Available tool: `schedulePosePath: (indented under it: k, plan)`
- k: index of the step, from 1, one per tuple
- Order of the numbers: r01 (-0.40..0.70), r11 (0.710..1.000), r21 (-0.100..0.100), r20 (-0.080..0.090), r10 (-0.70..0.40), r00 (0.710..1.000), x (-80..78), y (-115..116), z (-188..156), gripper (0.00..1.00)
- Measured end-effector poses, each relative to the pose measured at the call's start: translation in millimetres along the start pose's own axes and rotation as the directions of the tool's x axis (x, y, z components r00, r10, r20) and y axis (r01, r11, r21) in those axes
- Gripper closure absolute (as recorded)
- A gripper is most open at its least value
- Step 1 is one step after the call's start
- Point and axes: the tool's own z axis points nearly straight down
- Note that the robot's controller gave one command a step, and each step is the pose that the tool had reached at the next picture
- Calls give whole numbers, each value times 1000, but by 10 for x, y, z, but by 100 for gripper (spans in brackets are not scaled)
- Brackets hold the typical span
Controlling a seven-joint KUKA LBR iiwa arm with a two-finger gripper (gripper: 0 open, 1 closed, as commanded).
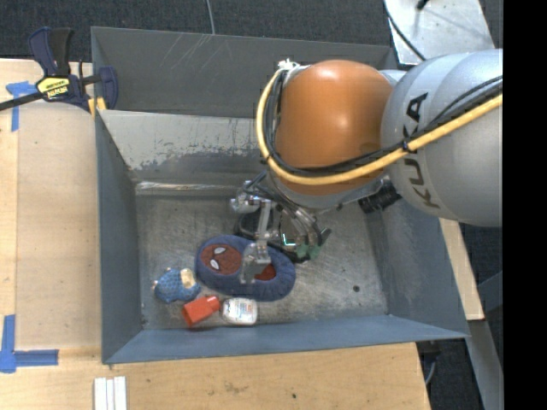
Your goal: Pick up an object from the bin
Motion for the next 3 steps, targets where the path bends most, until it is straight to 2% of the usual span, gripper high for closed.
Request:
schedulePosePath:
  k: [1,2,3]
  plan:
    - [-113,994,-3,5,113,994,-417,-213,1595,0]
    - [-113,994,-2,3,113,994,-417,-213,1558,100]
    - [-192,981,-6,15,192,981,-479,-314,115,100]
